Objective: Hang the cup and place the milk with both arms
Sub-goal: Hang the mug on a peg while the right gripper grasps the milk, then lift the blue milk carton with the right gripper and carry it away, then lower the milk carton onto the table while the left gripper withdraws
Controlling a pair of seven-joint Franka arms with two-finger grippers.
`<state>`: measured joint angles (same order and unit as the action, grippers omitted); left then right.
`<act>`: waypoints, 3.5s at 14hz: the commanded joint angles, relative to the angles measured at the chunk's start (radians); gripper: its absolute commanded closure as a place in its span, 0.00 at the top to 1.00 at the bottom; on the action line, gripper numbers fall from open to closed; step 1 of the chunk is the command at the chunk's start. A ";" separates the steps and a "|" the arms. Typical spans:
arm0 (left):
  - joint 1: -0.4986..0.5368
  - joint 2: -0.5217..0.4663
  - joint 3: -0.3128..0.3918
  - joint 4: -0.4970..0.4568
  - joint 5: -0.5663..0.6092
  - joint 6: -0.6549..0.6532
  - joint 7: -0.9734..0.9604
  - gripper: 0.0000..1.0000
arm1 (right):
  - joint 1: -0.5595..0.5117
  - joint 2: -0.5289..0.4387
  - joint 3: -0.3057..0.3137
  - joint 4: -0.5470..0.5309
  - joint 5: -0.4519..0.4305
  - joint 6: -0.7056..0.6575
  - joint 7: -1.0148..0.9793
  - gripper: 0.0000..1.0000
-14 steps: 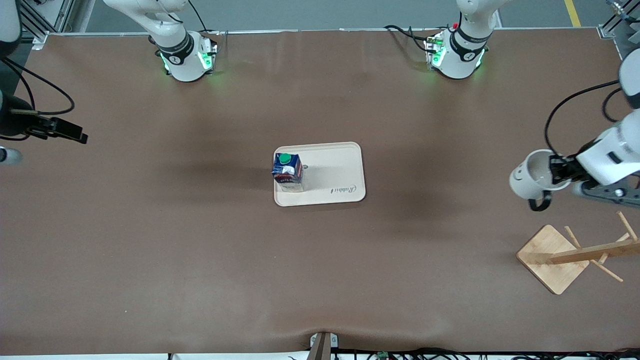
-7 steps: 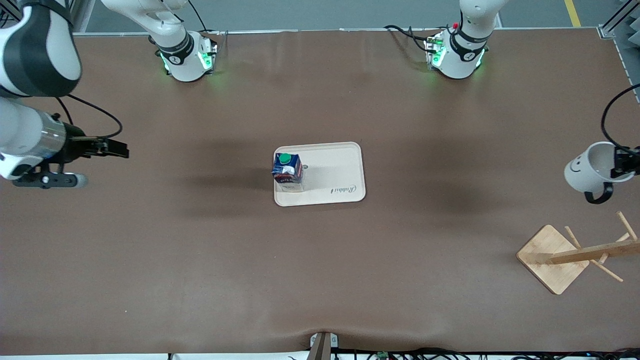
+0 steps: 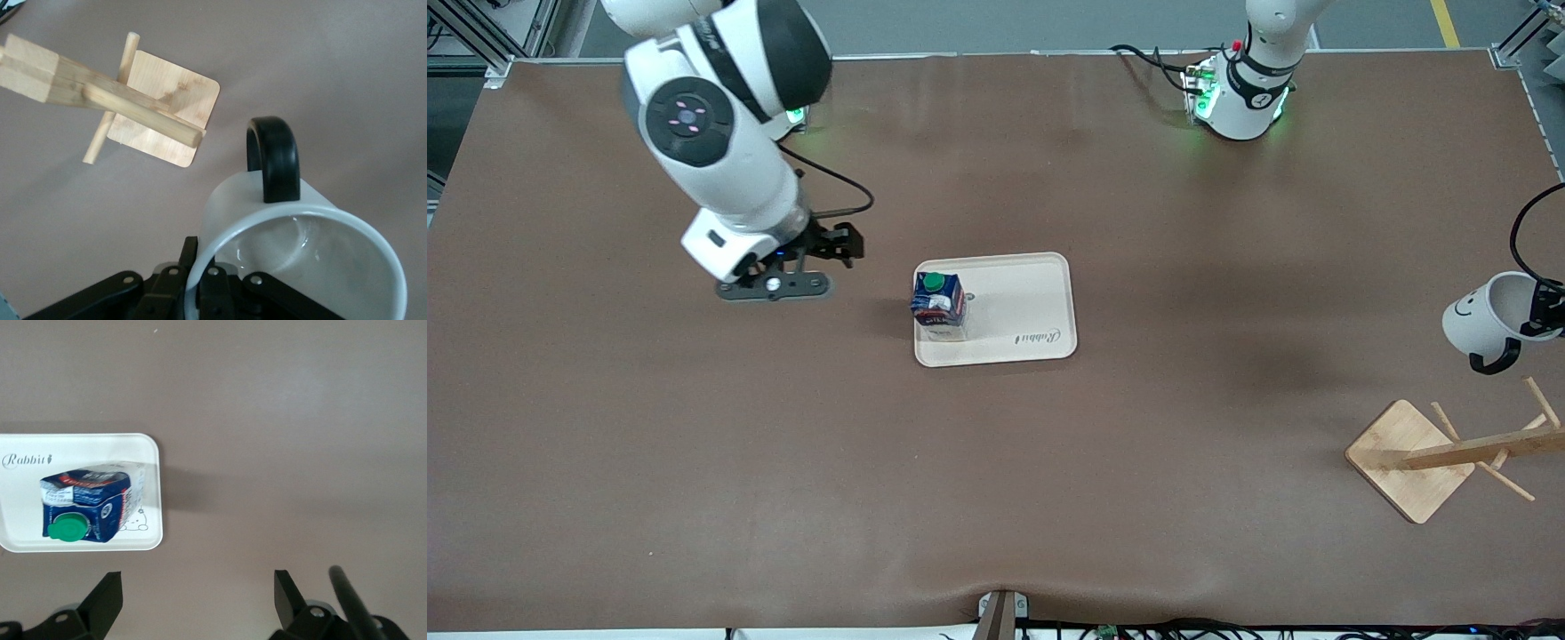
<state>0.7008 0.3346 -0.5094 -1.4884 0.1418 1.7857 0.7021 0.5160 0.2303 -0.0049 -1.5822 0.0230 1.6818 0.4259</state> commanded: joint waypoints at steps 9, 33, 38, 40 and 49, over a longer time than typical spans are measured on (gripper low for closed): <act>0.019 0.121 -0.003 0.135 -0.010 0.115 0.031 0.00 | 0.164 0.165 -0.017 0.025 -0.008 0.193 0.332 1.00; -0.015 0.038 -0.118 0.131 -0.005 -0.034 -0.464 1.00 | 0.035 0.129 -0.035 0.186 -0.052 -0.188 0.266 0.00; -0.020 -0.008 -0.196 0.128 0.008 -0.187 -0.614 1.00 | -0.281 0.054 -0.033 0.038 -0.055 -0.136 -0.135 0.00; -0.021 -0.016 -0.222 0.128 0.010 -0.235 -0.631 1.00 | -0.361 -0.043 -0.035 -0.149 -0.054 0.002 -0.243 0.00; -0.029 -0.026 -0.258 0.140 0.019 -0.241 -0.622 1.00 | -0.481 -0.226 -0.038 -0.617 -0.122 0.343 -0.343 0.00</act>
<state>0.6683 0.3265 -0.7530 -1.3460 0.1497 1.5622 0.0780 0.0671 0.0364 -0.0622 -2.1435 -0.0523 1.9802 0.0934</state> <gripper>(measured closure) 0.000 0.458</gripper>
